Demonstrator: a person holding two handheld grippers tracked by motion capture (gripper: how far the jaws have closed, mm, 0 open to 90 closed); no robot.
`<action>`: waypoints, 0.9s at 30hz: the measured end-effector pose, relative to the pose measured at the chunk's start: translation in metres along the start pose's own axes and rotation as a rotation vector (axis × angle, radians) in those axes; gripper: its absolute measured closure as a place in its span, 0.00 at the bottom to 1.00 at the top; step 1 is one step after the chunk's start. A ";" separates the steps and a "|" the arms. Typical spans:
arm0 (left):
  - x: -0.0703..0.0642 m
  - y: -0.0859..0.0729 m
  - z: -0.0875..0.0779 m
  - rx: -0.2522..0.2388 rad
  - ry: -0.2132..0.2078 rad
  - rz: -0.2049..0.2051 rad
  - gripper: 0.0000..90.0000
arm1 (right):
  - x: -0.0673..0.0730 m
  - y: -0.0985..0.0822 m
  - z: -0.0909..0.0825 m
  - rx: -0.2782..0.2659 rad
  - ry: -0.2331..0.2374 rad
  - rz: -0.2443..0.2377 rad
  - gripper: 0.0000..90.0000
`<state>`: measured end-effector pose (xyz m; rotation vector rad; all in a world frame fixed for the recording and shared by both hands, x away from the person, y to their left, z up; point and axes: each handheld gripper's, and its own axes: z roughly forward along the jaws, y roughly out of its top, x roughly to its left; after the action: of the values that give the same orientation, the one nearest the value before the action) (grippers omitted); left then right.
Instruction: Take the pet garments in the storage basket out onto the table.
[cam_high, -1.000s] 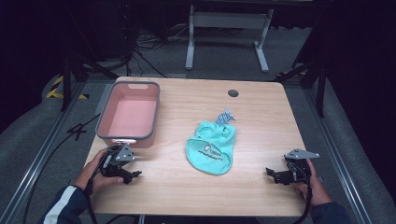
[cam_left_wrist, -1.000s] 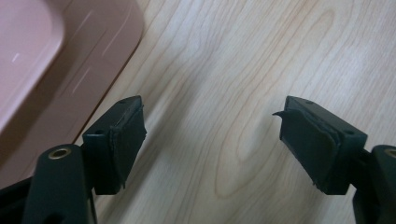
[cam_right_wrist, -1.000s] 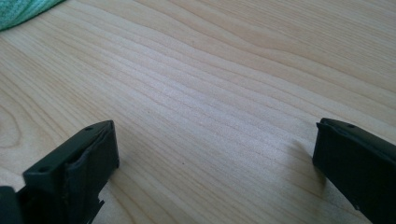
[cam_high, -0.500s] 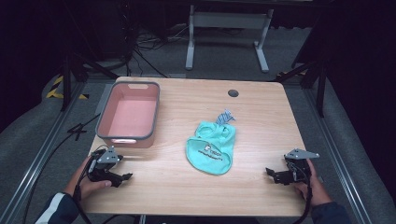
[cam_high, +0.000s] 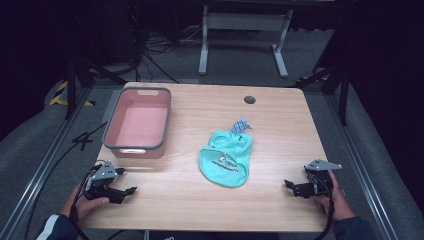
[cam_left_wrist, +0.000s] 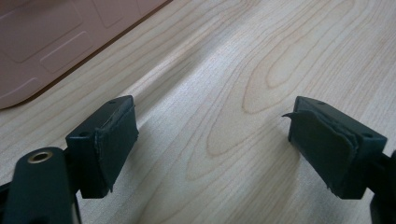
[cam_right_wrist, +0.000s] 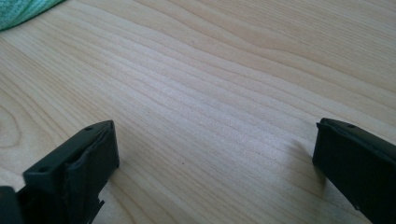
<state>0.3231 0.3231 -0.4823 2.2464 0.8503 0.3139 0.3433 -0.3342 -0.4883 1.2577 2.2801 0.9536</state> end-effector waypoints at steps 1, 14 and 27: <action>0.000 0.000 0.000 0.000 0.004 -0.004 0.17 | 0.000 0.000 0.000 0.000 0.000 0.000 0.01; -0.001 0.000 0.000 0.001 0.011 -0.012 0.16 | 0.000 0.000 0.000 0.000 -0.001 0.000 0.01; -0.001 0.000 0.000 0.007 0.014 -0.015 0.16 | 0.000 0.000 0.000 0.000 -0.001 0.001 0.01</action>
<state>0.3217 0.3224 -0.4820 2.2461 0.8763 0.3200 0.3432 -0.3341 -0.4883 1.2587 2.2792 0.9535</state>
